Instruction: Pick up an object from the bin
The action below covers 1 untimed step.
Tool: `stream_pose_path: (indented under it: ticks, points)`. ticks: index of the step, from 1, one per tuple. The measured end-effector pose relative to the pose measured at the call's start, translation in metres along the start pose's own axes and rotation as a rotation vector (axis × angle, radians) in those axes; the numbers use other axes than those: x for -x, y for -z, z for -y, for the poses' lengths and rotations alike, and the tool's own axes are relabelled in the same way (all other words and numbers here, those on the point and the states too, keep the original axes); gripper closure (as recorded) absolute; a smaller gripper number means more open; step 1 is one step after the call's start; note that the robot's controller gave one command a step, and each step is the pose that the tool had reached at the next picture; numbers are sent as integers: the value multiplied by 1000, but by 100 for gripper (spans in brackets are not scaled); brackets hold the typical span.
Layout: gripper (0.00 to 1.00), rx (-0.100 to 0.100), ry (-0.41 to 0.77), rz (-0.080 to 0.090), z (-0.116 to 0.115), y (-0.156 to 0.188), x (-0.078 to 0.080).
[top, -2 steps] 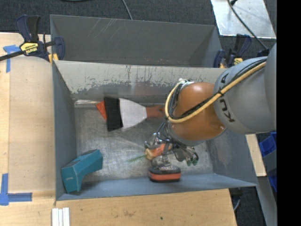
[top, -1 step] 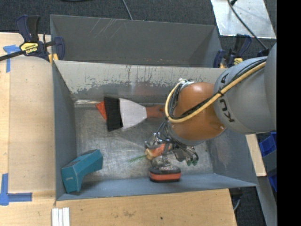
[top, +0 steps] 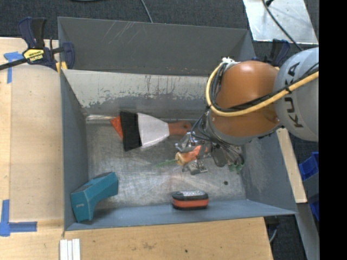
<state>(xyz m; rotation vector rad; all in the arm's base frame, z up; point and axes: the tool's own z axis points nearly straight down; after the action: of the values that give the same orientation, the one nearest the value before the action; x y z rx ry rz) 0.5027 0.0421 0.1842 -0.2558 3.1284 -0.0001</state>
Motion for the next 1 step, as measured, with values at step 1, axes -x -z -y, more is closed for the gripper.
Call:
stream_pose_path:
  ticks: [1]
  points:
    - [100, 0, 0, 0, 0, 0, 0]
